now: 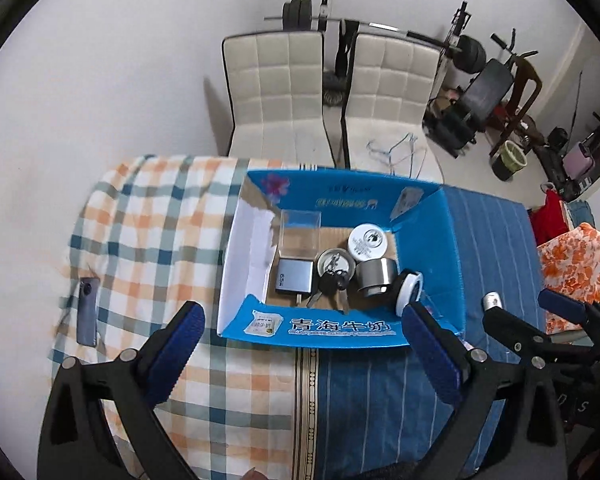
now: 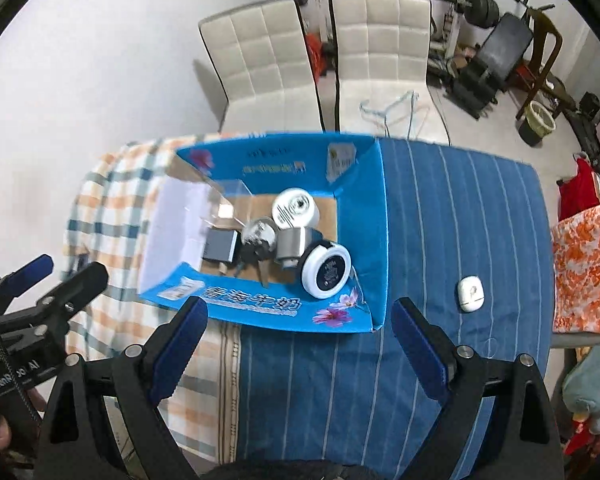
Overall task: Organize rigid objects
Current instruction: 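Withdraw both tools from the blue box, then grasp the lighter with the left tool while the right tool grasps the white earbud case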
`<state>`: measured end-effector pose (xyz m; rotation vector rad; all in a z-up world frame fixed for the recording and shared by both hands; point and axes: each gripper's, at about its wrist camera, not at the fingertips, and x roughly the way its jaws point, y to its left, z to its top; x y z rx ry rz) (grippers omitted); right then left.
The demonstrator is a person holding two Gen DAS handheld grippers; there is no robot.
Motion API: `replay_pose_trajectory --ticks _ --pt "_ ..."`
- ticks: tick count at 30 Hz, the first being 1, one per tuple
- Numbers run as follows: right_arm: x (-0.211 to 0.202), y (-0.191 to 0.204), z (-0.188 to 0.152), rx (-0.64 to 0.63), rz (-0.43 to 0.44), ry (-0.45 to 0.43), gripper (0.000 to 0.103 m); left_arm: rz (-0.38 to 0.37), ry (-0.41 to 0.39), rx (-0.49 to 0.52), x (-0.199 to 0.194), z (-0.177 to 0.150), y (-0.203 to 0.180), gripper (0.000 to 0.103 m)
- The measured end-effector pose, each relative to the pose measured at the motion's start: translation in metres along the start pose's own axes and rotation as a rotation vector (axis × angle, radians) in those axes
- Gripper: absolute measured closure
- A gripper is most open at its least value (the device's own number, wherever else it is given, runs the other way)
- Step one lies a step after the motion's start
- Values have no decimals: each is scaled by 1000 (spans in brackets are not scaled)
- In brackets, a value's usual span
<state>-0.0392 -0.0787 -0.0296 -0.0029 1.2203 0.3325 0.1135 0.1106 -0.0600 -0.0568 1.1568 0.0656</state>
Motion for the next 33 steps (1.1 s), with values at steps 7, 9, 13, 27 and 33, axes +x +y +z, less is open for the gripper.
replay_pose_trajectory --ticks 7,9,13,27,33 --pt "-39 3 -7 -11 18 -29 8 -15 -47 22 -27 -4 -8 2" --pt "-43 -1 -9 4 32 -25 8 -18 -50 31 -28 -5 -12 2" --pt "-47 -20 -13 53 73 -36 8 -52 -50 69 -22 -7 -34 2" --pt "1 -239 -81 374 -213 51 8 -329 351 57 149 -75 -222 2" --pt "48 -306 -98 409 -209 114 8 -336 464 -241 217 -111 -243 2"
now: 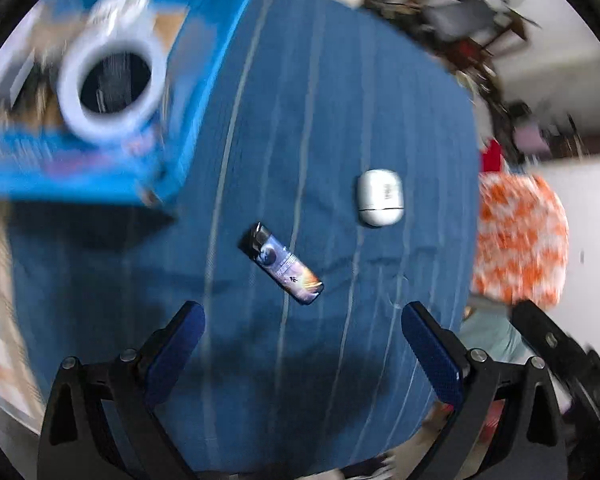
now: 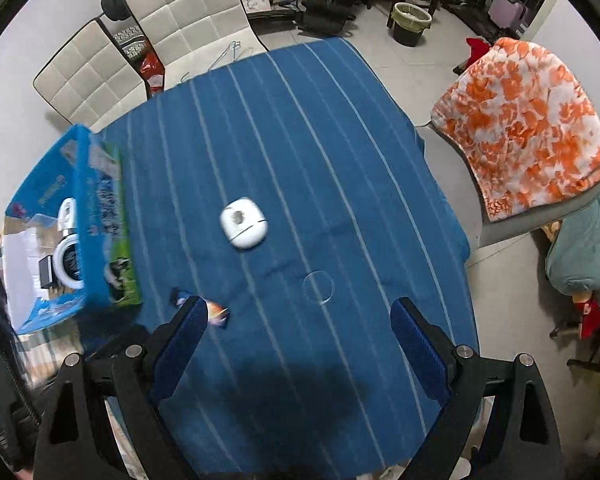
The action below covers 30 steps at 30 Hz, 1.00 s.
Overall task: Organize rigid objects
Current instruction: 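Grasp the lighter with the left tool while the right tool grasps the white earbud case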
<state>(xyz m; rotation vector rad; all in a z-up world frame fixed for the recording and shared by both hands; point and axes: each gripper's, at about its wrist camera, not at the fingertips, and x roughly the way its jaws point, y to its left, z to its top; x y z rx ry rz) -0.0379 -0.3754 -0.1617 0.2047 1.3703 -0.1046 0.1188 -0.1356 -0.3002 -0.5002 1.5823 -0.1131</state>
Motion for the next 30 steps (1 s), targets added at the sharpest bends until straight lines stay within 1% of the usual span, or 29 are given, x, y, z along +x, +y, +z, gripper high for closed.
replay_pose_trajectory --ticks 1,2,3,4,5,7,9,10,11,13,15,16,17,18,20,21,23,24,26,27,29,30 --pt "6 -3 1 -5 -11 -2 8 4 13 -37 11 0 2 5" --pt "11 -6 3 -9 -15 -3 8 7 26 -74 24 0 3 12" --pt "19 -9 7 -8 -9 -7 8 12 43 -107 37 -1 5 15" --pt "26 -11 10 -4 -6 -6 8 37 33 -111 43 0 3 16" --pt "35 -13 15 -1 0 2 8 62 8 -91 49 2 -2 16" --pt "52 -11 25 -10 12 15 8 93 -6 -73 55 7 -10 19" --pt "72 -4 34 -36 26 35 8 122 -44 -56 57 11 -19 19" --pt "81 -1 39 -52 38 44 8 155 -55 -37 60 13 -23 24" --pt "90 3 43 -68 49 51 9 180 -68 -29 62 13 -25 31" --pt "110 15 51 -99 69 75 10 231 -88 -4 67 11 -31 38" --pt "130 28 58 -126 89 109 10 266 -86 60 71 5 -40 45" --pt "139 35 61 -144 93 123 11 277 -91 76 71 3 -40 56" --pt "145 41 63 -154 96 130 11 286 -98 89 69 0 -39 66" --pt "153 46 65 -159 106 141 11 281 -97 109 68 -3 -36 68" --pt "166 55 67 -179 107 168 12 257 -84 114 67 -6 -30 75" --pt "173 59 68 -188 112 183 13 249 -71 114 67 -7 -26 77" --pt "183 69 67 -204 118 208 21 229 -52 112 64 -6 -17 80" --pt "187 75 67 -225 90 206 22 214 -43 105 63 -5 -13 80" --pt "186 87 65 -287 29 166 38 188 -37 95 61 -4 -7 81" --pt "186 93 64 -309 10 152 41 184 -37 97 59 -4 -4 81" --pt "186 97 61 -315 -5 130 52 182 -40 102 59 -7 1 81" --pt "186 98 59 -318 -12 123 52 181 -40 102 60 -8 1 81"
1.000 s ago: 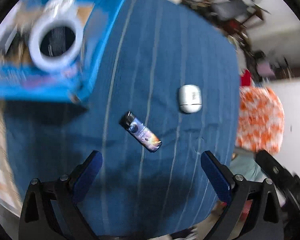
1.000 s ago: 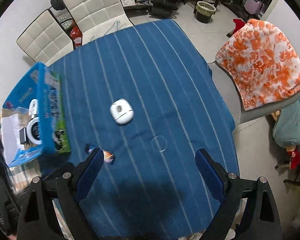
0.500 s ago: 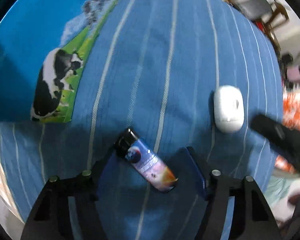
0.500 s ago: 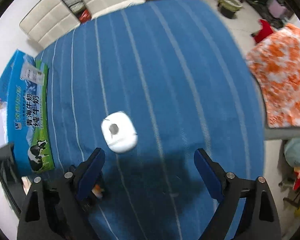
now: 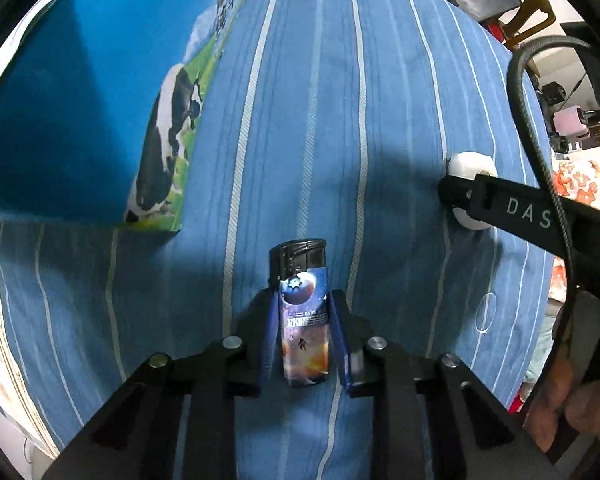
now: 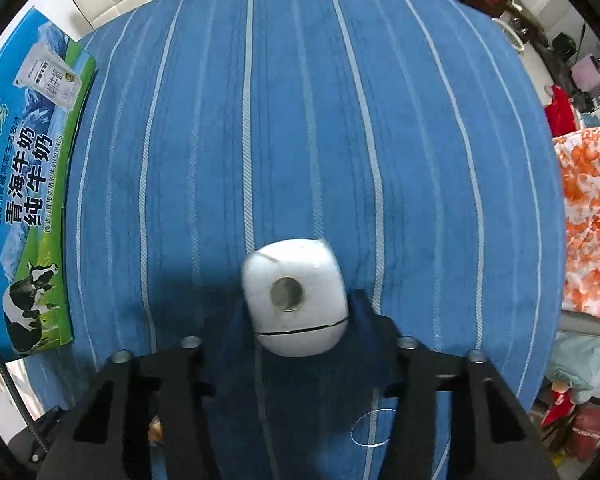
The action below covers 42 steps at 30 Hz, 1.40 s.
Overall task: Organize rigid objects
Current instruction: 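Grasp the lighter with the left tool while the right tool grasps the white earbud case, then carry the earbud case with the right tool while the left tool carries the lighter toward the box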
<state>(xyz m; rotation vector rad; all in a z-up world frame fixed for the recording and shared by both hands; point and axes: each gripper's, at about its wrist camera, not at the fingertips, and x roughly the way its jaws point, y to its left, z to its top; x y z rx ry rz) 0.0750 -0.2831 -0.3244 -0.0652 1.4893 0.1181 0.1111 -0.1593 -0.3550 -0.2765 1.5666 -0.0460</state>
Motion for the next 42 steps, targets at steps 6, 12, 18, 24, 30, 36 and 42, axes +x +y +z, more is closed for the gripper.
replay_pose_trajectory --ticks 6,12,18,24,30,36,42 --pt "-3 -9 -18 32 25 -7 53 -16 24 8 -7 -4 12 81" --pt "-10 -34 -37 94 66 -20 53 -32 21 76 -20 -3 3 81" --pt "-35 -51 -55 125 73 -51 53 -60 -42 165 -47 -10 -21 81" --pt "-83 -54 -63 123 64 -109 53 -94 -111 222 -82 -3 -32 81" --pt "-158 -60 -75 113 69 -181 53 -109 -239 262 -147 10 -19 81" --pt "-226 -7 -79 102 78 -264 53 -43 -421 344 -219 23 15 81" --pt "-272 68 -82 94 139 -326 53 42 -545 309 -286 30 79 81"
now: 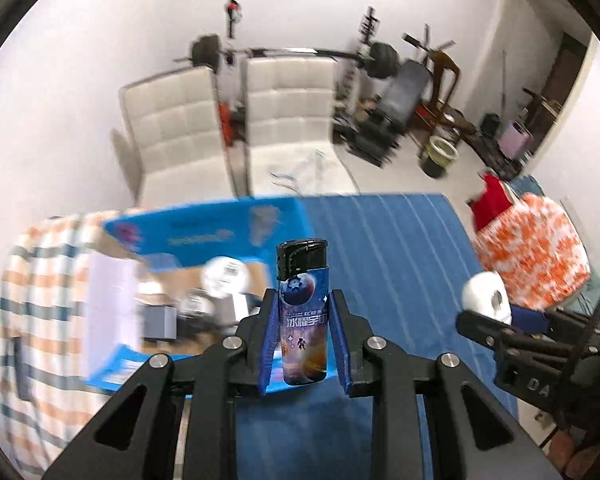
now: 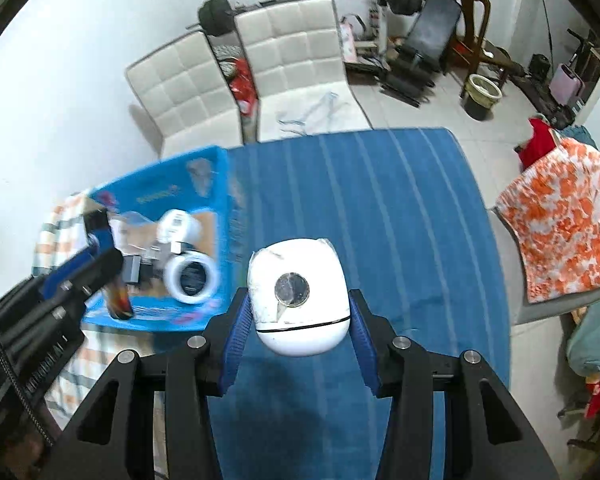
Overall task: Organize rigid objects
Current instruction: 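Carry the earbud case with the right tool while the left tool carries the lighter toward the box, then place the earbud case in the box with the right tool while the left tool places the lighter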
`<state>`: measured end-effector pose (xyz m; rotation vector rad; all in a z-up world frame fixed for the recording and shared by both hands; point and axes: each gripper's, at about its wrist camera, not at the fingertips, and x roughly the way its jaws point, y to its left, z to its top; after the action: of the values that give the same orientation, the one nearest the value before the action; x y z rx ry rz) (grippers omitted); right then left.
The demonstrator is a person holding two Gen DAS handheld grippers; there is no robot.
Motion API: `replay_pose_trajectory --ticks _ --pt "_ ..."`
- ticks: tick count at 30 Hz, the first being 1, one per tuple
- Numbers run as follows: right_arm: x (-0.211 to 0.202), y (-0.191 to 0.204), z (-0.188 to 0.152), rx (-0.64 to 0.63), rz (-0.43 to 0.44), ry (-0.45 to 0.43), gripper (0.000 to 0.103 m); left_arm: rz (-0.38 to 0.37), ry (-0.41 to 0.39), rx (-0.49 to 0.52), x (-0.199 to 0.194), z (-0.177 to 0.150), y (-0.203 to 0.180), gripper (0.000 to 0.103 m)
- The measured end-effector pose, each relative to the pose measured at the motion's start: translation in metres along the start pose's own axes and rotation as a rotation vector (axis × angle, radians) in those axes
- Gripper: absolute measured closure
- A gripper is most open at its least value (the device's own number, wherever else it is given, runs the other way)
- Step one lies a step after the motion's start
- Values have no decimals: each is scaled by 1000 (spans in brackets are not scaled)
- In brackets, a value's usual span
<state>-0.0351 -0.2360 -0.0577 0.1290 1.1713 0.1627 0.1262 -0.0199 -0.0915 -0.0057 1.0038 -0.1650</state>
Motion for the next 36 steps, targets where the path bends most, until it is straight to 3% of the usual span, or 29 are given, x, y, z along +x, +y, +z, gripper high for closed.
replay_pose_trajectory --ticks 2,10,17,22,26,30,36 --pt "-8 23 -1 -8 29 -7 53 29 -27 -18 -21 0 30 81" --pt "-38 109 -9 -115 72 -37 53 101 -66 -71 -61 -13 87 81" --pt "-43 150 -5 -152 86 -55 53 102 -67 -117 -65 -19 122 81" --pt "-2 161 3 -120 162 6 53 46 38 -175 -21 -15 150 81" --pt "67 170 4 -51 228 135 53 6 167 -215 38 -27 175 81" --pt "127 182 0 -26 217 205 53 -13 291 -216 96 -47 185 81" --pt "195 205 -5 -31 185 291 53 -13 373 -188 140 -55 189 81"
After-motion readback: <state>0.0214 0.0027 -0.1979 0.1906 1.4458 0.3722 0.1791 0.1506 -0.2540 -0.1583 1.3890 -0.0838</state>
